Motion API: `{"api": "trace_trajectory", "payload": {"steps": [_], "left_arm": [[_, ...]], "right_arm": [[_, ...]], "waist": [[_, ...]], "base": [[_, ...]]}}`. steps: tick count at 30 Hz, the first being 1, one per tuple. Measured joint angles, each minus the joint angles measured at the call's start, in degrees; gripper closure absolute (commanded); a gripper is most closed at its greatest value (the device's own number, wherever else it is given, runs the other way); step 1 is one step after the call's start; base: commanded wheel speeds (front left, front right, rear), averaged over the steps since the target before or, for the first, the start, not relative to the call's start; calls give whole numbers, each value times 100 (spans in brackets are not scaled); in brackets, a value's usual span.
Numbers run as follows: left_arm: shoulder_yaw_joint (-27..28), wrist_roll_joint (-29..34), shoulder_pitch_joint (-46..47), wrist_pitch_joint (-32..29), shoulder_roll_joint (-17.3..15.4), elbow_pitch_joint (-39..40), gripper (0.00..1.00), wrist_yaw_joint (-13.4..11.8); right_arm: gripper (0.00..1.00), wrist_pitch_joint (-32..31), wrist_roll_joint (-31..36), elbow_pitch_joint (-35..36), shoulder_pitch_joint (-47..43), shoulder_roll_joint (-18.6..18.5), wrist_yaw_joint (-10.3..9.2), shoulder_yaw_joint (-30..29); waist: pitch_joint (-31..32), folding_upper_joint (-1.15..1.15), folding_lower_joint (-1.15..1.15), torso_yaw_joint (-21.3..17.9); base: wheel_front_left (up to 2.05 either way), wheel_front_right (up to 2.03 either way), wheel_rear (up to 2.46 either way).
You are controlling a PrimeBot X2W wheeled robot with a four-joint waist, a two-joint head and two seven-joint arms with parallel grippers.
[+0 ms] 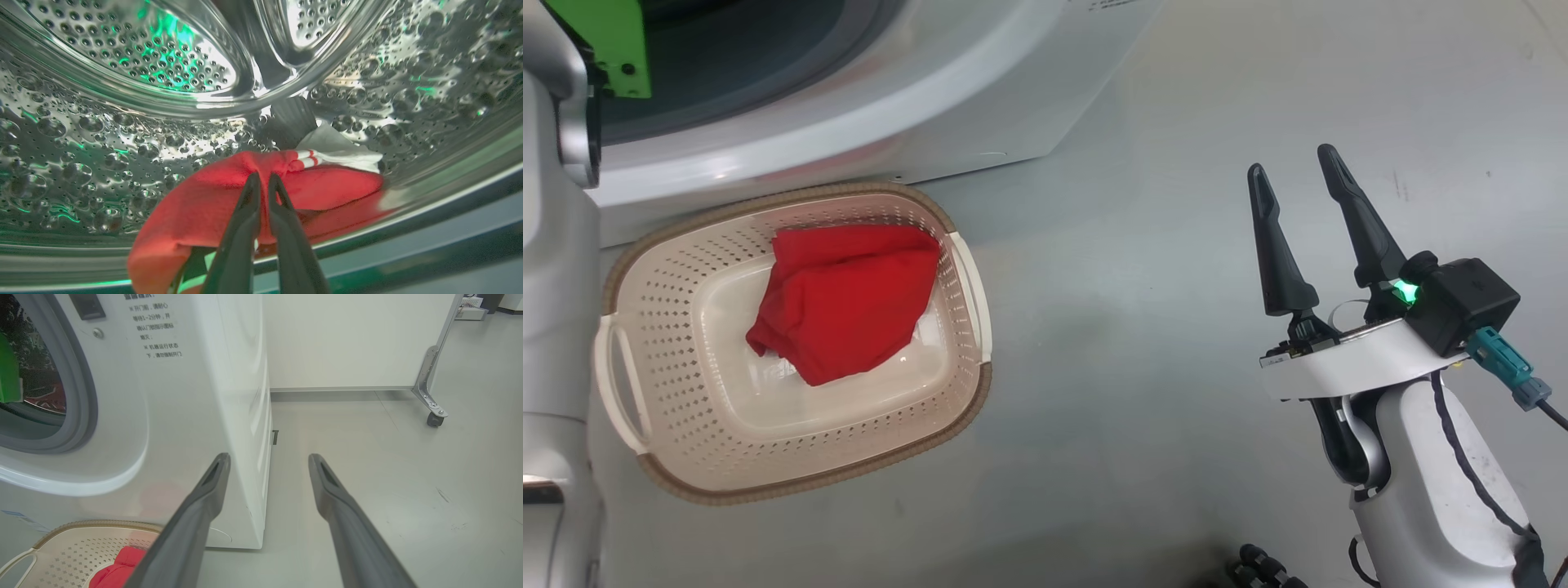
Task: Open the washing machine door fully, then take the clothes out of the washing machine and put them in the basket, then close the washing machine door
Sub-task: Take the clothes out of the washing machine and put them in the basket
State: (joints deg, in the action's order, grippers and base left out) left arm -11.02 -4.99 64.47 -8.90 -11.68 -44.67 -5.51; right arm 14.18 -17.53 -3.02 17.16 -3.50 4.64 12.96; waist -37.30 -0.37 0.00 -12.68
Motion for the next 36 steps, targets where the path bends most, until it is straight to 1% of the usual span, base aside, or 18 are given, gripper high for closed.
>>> {"api": "trace_trajectory", "payload": {"steps": [4,10,11,17,21,25,31,36], "left_arm": [[68,-107,-109,449,183,132,100,-1],[162,-303,-566,1196,421,372,100,-25],[162,-303,-566,1196,421,372,100,-25],[179,-453,-1139,1876,671,581,100,-25],[168,-460,-1544,2315,780,738,100,-25],[152,-497,-1955,2384,791,969,100,-25],[-88,-497,-2620,2384,847,1357,100,12],[-171,-482,-3156,2374,859,1751,100,27]], "right_arm": [[0,1,12,-29,0,-7,0,-25],[0,1,38,-94,-4,-49,0,-68],[0,1,38,-94,-4,-49,0,-68],[0,2,56,-140,-20,-112,-1,-120],[0,10,74,-187,-76,-183,-2,-183],[0,29,104,-226,-159,-210,-7,-204],[0,33,108,-315,-283,-241,-7,-214],[0,33,114,-425,-452,-260,-7,-209]], "waist": [[69,0,0,83],[201,0,0,234],[201,0,0,234],[384,0,0,398],[531,0,0,515],[704,0,0,626],[1004,0,-1,775],[1292,0,-1,882]], "base": [[0,0,0],[0,0,0],[0,0,0],[0,0,0],[0,0,0],[0,0,0],[0,0,0],[0,0,0]]}}
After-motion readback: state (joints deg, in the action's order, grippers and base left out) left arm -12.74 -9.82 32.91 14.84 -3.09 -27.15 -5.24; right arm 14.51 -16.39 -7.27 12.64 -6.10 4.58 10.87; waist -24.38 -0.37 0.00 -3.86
